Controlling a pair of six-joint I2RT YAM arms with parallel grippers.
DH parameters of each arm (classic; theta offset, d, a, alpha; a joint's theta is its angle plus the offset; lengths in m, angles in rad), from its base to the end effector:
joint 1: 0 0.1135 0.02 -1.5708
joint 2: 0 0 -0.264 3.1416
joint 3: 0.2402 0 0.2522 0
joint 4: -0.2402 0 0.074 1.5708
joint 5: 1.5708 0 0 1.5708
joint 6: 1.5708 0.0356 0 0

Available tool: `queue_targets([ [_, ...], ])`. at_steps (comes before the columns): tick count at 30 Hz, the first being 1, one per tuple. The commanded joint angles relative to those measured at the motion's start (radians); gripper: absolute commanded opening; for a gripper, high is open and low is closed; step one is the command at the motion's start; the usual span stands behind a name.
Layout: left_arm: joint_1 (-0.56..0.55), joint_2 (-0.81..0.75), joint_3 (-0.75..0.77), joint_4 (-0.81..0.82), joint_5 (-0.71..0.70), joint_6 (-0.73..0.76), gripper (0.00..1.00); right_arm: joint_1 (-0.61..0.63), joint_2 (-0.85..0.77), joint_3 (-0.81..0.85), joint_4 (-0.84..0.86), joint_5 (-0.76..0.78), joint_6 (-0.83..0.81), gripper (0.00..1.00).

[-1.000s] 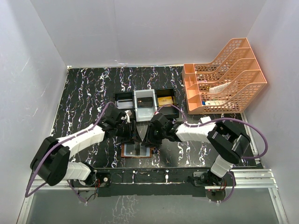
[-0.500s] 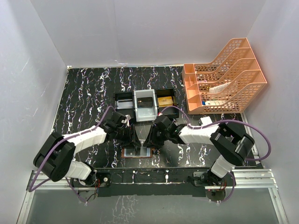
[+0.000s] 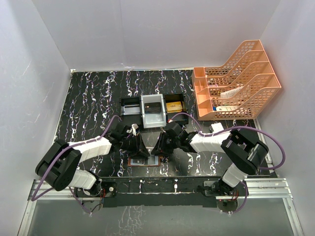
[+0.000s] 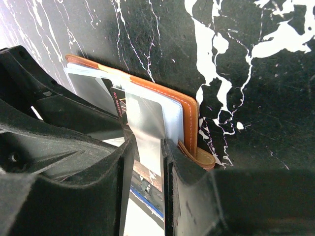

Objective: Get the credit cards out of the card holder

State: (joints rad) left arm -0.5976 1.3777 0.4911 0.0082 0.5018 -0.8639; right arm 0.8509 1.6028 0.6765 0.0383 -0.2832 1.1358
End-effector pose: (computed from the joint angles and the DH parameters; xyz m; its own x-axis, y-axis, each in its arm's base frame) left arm 0.1870 -0.1480 0.1397 -0.9814 -0.1384 -0.1331 0.0014 0.6878 -0.7259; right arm 0.1849 0.2260 0.1337 -0.9757 0.2081 -0.0693 0.1107 0.7399 0.6636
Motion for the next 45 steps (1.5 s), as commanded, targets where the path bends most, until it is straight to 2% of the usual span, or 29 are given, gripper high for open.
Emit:
queue_targets([
  [1,0.001,-0.005,-0.021,0.010,0.009,-0.017,0.36,0.002,0.026,-0.036,-0.070,0.038,-0.011,0.27],
  [8,0.001,-0.006,-0.015,0.026,0.004,-0.029,0.28,0.002,0.036,-0.029,-0.070,0.036,-0.011,0.24],
  [13,0.001,-0.048,-0.017,0.023,-0.014,-0.033,0.19,0.002,0.037,-0.027,-0.072,0.036,-0.011,0.24],
  [16,0.001,-0.055,-0.020,0.026,-0.019,-0.034,0.09,0.002,0.039,-0.026,-0.072,0.035,-0.012,0.23],
  [21,0.000,-0.072,-0.013,-0.007,-0.042,-0.026,0.00,0.002,0.039,-0.019,-0.077,0.038,-0.016,0.23],
  [31,0.001,-0.132,0.031,-0.169,-0.143,0.039,0.00,0.002,0.030,-0.004,-0.070,0.048,-0.022,0.24],
  [38,0.001,-0.141,0.039,-0.180,-0.144,0.049,0.00,0.002,-0.008,0.035,-0.042,0.042,-0.048,0.24],
  [42,0.002,-0.142,0.040,-0.173,-0.140,0.049,0.00,0.002,-0.038,0.080,0.004,0.004,-0.075,0.31],
  [45,0.002,-0.141,0.045,-0.174,-0.138,0.049,0.00,0.002,-0.017,0.084,0.102,-0.059,-0.025,0.35],
])
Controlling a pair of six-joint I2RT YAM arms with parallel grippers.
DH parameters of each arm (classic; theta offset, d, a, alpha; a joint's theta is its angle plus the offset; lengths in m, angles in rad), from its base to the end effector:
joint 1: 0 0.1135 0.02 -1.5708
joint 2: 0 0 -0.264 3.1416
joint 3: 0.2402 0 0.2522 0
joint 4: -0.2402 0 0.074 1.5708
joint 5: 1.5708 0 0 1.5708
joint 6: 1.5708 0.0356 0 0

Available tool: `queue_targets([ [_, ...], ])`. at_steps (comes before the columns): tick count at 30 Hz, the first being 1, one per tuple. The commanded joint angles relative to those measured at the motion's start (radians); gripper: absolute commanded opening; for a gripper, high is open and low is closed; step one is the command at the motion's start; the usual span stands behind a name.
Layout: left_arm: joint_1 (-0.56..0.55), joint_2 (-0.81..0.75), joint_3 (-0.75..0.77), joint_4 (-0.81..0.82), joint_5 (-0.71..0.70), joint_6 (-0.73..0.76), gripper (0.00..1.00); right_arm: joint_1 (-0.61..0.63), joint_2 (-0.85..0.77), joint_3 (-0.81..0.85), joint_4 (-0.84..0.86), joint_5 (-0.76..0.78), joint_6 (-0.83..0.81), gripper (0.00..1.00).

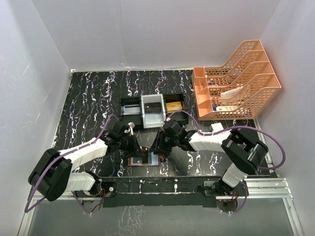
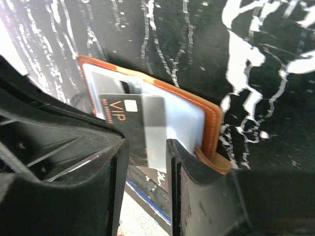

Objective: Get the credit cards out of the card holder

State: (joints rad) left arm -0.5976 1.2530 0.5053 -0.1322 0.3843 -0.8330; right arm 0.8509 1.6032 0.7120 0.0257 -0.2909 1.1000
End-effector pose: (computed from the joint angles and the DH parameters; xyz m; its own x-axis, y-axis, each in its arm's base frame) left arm 0.1794 -0.1383 0.1592 -0.9607 -0.1759 -0.2148 0.0123 0.7460 -0.6659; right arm 0.1896 0.2317 0.1422 -0.9789 0.1786 -0.0994 0.0651 0.7333 0.6768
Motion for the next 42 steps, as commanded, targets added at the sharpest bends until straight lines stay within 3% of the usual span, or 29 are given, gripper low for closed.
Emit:
queue_targets([
  [1,0.002,-0.016,0.034,-0.035,-0.021,0.019,0.00,0.003,-0.001,0.047,0.127,-0.061,0.030,0.35],
  [6,0.002,-0.014,0.040,-0.035,-0.015,0.023,0.00,0.004,0.077,0.047,0.015,-0.016,0.046,0.33],
  [17,0.002,0.025,0.026,0.084,0.106,-0.005,0.11,0.001,0.091,0.018,-0.022,0.023,0.045,0.31],
  [21,0.002,0.018,0.023,0.074,0.097,-0.006,0.10,0.002,0.087,0.020,-0.025,0.028,0.045,0.31],
  [27,0.002,0.012,0.038,0.005,0.048,0.017,0.00,0.002,0.076,0.011,0.003,0.023,0.043,0.31],
  [33,0.002,-0.056,0.044,-0.047,-0.010,0.020,0.00,0.000,0.024,-0.005,0.124,-0.030,0.047,0.39],
  [37,0.004,-0.115,0.049,-0.046,-0.025,0.006,0.00,-0.004,-0.018,0.029,0.101,-0.017,0.028,0.59],
  [42,0.007,-0.169,0.085,-0.077,-0.067,0.015,0.00,-0.014,-0.091,0.057,0.062,0.030,-0.009,0.72],
])
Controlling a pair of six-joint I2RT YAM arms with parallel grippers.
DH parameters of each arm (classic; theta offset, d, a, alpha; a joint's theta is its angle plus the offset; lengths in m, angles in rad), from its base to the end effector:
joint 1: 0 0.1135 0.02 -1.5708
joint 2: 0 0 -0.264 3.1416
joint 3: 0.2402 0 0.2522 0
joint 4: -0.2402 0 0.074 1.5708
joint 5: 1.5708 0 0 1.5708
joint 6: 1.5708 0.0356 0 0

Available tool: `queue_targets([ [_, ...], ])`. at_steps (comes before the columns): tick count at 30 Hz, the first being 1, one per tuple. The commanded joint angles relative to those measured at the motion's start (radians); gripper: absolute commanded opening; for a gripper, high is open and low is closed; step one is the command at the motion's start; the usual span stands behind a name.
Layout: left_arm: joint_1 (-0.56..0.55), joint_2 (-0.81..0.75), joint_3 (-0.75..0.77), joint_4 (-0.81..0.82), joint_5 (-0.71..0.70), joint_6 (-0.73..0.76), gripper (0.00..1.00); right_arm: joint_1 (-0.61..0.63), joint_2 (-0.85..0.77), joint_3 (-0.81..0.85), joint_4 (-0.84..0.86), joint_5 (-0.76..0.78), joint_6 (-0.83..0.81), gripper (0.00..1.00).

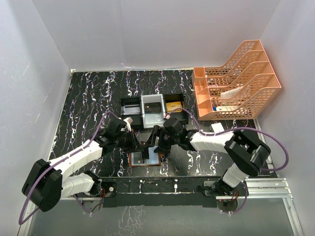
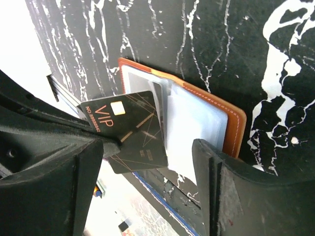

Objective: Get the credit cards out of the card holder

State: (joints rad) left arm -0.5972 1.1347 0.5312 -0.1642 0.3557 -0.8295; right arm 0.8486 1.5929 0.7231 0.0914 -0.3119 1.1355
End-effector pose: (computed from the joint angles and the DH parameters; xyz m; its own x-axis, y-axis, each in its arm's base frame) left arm 0.1762 -0.1348 0.1886 -0.9294 -0.2041 -0.3075 0.0723 0.7163 -0.6940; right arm 0.1944 0.2372 0.1532 -0.9742 0.1997 -0.1049 0.0588 0.6739 0.7365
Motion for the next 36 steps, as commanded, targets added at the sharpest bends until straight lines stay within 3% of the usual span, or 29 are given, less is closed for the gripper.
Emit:
queue_targets([
  [1,0.006,-0.059,0.066,-0.054,-0.047,0.015,0.00,-0.016,-0.094,0.049,-0.012,0.058,-0.050,0.75],
  [8,0.009,-0.120,0.103,-0.123,-0.118,0.026,0.00,-0.037,-0.174,0.072,-0.072,0.164,-0.046,0.87],
  [14,0.012,-0.177,0.113,-0.141,-0.165,0.037,0.00,-0.040,-0.303,-0.044,0.097,0.299,-0.036,0.91],
  [17,0.021,-0.204,0.112,-0.131,-0.159,0.047,0.00,-0.058,-0.369,-0.125,0.175,0.283,-0.007,0.98],
  [19,0.048,-0.217,0.098,-0.100,-0.111,0.048,0.00,-0.097,-0.391,-0.177,0.255,0.194,0.012,0.98],
  [22,0.149,-0.217,0.066,-0.025,0.095,0.036,0.00,-0.146,-0.375,-0.242,0.425,0.049,0.040,0.94],
  [27,0.282,-0.190,-0.018,0.231,0.416,-0.047,0.00,-0.160,-0.269,-0.188,0.484,-0.111,0.025,0.80],
  [36,0.290,-0.184,-0.014,0.327,0.502,-0.070,0.00,-0.160,-0.113,-0.136,0.758,-0.265,0.133,0.65],
])
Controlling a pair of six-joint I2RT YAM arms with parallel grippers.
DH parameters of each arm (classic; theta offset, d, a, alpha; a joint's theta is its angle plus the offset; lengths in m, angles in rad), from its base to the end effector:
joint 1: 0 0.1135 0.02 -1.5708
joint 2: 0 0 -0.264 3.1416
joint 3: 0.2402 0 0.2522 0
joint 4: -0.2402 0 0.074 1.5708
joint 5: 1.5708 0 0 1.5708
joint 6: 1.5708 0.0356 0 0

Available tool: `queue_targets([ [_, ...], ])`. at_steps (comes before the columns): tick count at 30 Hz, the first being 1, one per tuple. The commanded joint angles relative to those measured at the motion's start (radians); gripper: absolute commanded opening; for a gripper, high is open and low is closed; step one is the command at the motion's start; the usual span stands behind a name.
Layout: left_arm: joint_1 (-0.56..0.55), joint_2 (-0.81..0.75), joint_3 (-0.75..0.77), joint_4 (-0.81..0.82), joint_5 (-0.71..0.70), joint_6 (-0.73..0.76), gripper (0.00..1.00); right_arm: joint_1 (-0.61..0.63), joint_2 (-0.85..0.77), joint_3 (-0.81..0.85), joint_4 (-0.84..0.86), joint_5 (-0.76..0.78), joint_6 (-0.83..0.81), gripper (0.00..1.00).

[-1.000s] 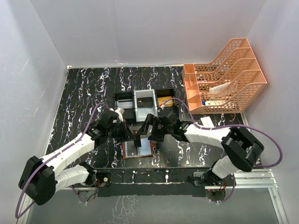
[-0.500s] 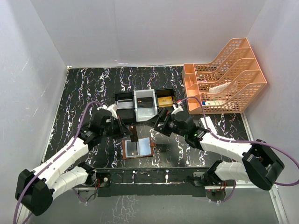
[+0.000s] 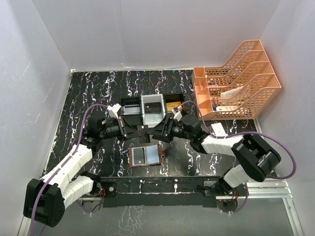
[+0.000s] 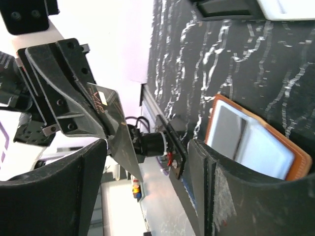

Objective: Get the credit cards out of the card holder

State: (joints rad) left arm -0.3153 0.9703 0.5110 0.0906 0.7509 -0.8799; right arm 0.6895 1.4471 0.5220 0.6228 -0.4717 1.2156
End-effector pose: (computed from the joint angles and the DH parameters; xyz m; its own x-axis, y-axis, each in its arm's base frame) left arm 0.1924 -0.0883 0.2404 -0.8594 -0.3123 -0.4049 0.2660 0.4033 -0.8756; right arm 0.2086 0.1929 0.1845 -0.9250 0.3198 -0.2052 -0.0981 0.3206 0.9421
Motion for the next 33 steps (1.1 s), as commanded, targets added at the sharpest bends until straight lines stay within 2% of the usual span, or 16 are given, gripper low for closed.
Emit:
queue_targets([
  [1,0.008,-0.017,0.007,0.067,0.111,-0.017,0.00,0.000,0.046,0.072,0.244,-0.120,0.060,0.63],
  [10,0.008,-0.001,0.010,0.104,0.133,-0.032,0.00,0.000,0.088,0.097,0.306,-0.185,0.082,0.44],
  [21,0.009,0.024,0.056,0.057,0.157,0.020,0.00,-0.001,0.143,0.122,0.456,-0.302,0.125,0.24],
  [29,0.010,0.049,0.046,0.127,0.228,-0.006,0.00,-0.001,0.153,0.138,0.480,-0.311,0.139,0.18],
  [33,0.011,0.034,0.040,0.135,0.223,-0.013,0.00,-0.002,0.151,0.138,0.488,-0.304,0.140,0.05],
])
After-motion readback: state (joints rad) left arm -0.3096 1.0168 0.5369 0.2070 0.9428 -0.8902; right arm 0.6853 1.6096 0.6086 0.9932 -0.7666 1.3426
